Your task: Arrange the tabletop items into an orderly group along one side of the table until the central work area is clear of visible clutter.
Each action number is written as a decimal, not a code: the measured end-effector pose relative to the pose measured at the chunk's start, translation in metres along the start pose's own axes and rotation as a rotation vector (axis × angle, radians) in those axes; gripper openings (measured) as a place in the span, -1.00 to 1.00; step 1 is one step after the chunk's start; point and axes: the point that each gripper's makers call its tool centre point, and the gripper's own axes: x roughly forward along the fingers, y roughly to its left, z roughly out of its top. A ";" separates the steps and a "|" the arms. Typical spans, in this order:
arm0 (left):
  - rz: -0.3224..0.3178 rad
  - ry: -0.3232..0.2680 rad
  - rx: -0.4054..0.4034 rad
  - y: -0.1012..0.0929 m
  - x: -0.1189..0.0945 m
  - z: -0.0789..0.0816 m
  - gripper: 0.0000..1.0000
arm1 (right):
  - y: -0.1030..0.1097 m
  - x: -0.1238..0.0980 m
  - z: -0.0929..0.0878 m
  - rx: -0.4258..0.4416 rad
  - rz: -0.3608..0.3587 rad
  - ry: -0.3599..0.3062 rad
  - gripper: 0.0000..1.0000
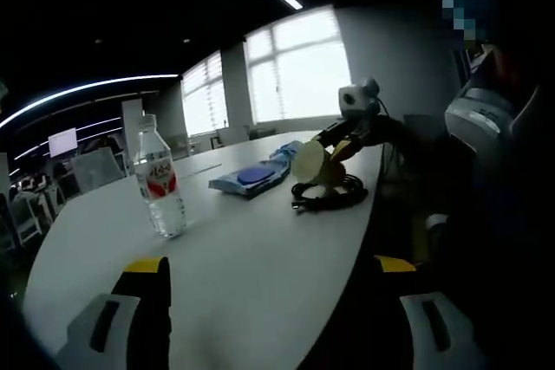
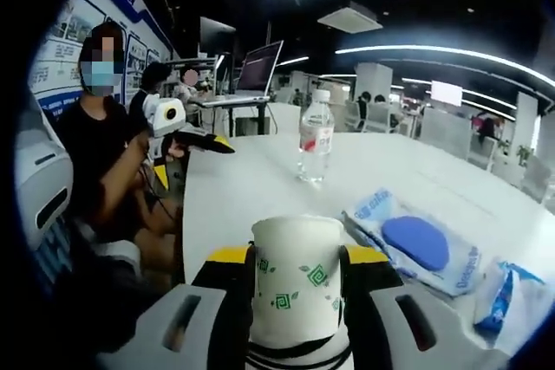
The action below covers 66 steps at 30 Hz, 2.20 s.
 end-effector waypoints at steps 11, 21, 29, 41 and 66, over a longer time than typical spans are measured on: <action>0.002 -0.001 0.014 0.000 0.001 0.008 0.89 | -0.003 -0.024 -0.001 0.009 -0.027 -0.027 -0.28; -0.014 -0.004 0.021 -0.004 0.007 0.011 0.89 | -0.002 -0.037 0.000 0.003 -0.058 -0.045 -0.30; -0.001 -0.005 0.012 -0.003 0.000 0.007 0.88 | -0.002 -0.021 0.012 0.002 -0.035 -0.069 -0.31; 0.011 -0.022 0.007 0.004 -0.003 0.009 0.88 | 0.005 -0.026 -0.004 0.008 -0.035 -0.036 -0.29; 0.007 -0.020 0.011 0.001 -0.001 0.013 0.89 | -0.005 -0.049 -0.001 -0.003 -0.068 -0.033 -0.27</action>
